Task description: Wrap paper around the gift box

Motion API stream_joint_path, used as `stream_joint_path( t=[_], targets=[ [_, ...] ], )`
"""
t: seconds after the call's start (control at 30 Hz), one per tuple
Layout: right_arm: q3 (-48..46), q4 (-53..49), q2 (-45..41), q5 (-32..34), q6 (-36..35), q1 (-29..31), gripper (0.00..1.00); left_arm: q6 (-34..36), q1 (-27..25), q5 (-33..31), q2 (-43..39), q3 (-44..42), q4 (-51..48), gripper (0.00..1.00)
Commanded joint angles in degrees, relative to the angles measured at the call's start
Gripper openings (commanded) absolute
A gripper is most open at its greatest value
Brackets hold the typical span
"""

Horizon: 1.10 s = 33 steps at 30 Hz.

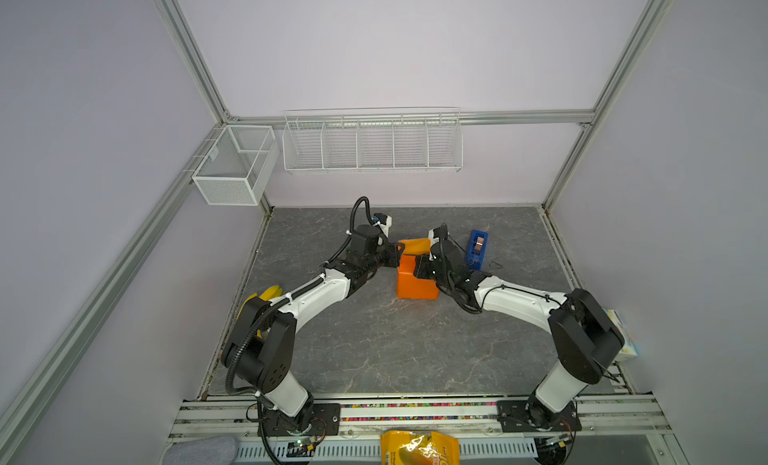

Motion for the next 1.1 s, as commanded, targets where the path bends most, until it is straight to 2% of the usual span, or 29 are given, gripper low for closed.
stream_joint_path(
  t=[0.0,0.1,0.13,0.4,0.5,0.6,0.67,0.8,0.87,1.0,1.03,1.07],
  targets=[
    [-1.9,-7.5,0.0,1.4,0.0,-0.8,0.07,0.0,0.3,-0.3,0.8,2.6,-1.3,0.16],
    [-1.8,-7.6,0.0,1.4,0.0,-0.8,0.07,0.1,0.3,-1.0,0.8,3.0,-2.1,0.00],
    [-1.8,-7.6,0.0,1.5,0.1,-0.8,0.07,0.1,0.3,-1.4,0.7,3.0,-2.2,0.00],
    [-1.7,-7.8,0.2,1.4,0.1,-0.8,0.07,0.1,0.3,-1.9,-0.4,3.0,-3.3,0.00],
    [-1.5,-7.8,0.4,1.4,0.1,-0.8,0.07,-0.5,0.3,-1.4,-1.1,2.5,-3.5,0.19],
    [-1.5,-7.8,0.4,1.3,0.1,-0.8,0.07,-1.0,0.3,-1.1,-1.8,1.1,-3.4,0.24],
    [-1.4,-7.9,0.5,1.3,0.1,-0.8,0.07,-1.2,0.3,-0.9,-2.2,0.1,-3.2,0.24],
    [-1.5,-8.0,0.3,1.3,0.1,-0.8,0.07,-1.3,0.3,-0.6,-2.4,-0.6,-3.0,0.11],
    [-1.5,-8.1,0.2,1.4,0.1,-0.8,0.07,-1.5,0.3,-0.2,-2.0,-0.1,-3.3,0.12],
    [-1.3,-8.1,0.2,1.4,0.1,-0.8,0.06,-1.6,0.2,0.3,-1.2,0.7,-3.8,0.21],
    [-1.3,-8.2,0.2,1.5,0.0,-0.8,0.07,-1.6,0.3,0.3,-1.3,0.7,-3.8,0.21],
    [-1.2,-8.2,0.2,1.4,0.0,-0.8,0.07,-1.6,0.3,0.3,-1.2,0.7,-3.9,0.14]
  ],
)
